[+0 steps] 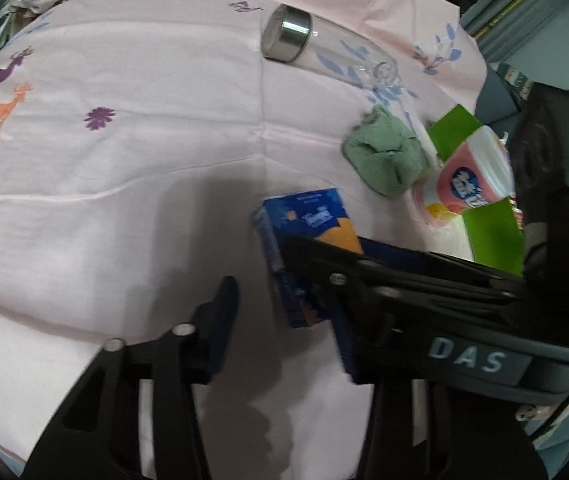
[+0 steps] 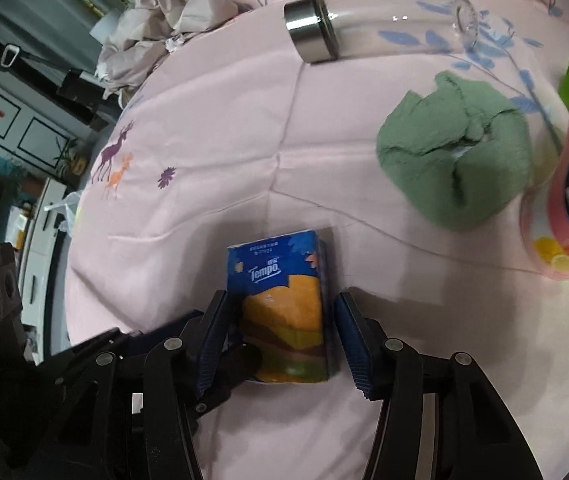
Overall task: Organize soft objects
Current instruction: 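Lift and carry the tissue pack with the right gripper over the green box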
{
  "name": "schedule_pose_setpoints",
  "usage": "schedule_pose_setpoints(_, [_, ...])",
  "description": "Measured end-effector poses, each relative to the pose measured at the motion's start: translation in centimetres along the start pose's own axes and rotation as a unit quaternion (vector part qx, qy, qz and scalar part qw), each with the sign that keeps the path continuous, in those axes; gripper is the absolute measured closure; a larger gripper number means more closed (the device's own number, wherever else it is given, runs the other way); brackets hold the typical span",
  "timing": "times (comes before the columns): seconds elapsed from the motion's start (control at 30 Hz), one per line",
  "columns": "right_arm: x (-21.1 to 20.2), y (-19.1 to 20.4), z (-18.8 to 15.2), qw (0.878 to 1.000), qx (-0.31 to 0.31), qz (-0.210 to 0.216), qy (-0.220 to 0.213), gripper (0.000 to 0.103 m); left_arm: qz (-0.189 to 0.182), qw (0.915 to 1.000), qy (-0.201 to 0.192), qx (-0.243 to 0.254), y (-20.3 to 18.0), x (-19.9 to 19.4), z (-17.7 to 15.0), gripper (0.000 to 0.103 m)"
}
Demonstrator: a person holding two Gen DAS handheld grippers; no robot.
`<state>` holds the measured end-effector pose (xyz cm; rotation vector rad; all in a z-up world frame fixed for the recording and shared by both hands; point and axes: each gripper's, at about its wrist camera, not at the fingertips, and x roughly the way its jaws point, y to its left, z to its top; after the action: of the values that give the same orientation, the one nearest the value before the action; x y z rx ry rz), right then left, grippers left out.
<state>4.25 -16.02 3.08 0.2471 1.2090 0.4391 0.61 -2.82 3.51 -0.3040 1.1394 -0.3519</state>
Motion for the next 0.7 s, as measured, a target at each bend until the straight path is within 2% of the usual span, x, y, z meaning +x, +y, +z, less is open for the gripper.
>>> schedule_pose_setpoints(0.03, [-0.1, 0.2, -0.1, 1.000, -0.005, -0.001, -0.001, 0.048, -0.008, 1.0000, 0.000, 0.001, 0.0, 0.0, 0.0, 0.075])
schedule_pose_setpoints(0.1, [-0.2, 0.4, -0.2, 1.000, -0.011, -0.004, -0.005, 0.049, -0.017, 0.9998, -0.002, 0.006, -0.3, -0.1, -0.1, 0.081])
schedule_pose_setpoints(0.23, [-0.8, 0.6, -0.4, 1.000, -0.015, -0.007, -0.010, 0.050, -0.016, 0.9993, -0.017, 0.031, -1.7, -0.5, -0.4, 0.081])
schedule_pose_setpoints(0.47, [-4.4, 2.0, -0.6, 0.997, -0.039, -0.022, -0.069, 0.050, -0.030, 0.9956, -0.063, 0.062, -2.9, -3.2, -0.4, 0.081])
schedule_pose_setpoints(0.7, [-8.5, 2.5, -0.7, 0.990, -0.051, -0.040, -0.126, 0.050, -0.035, 0.9883, -0.109, 0.101, -5.7, -5.4, -0.1, 0.081])
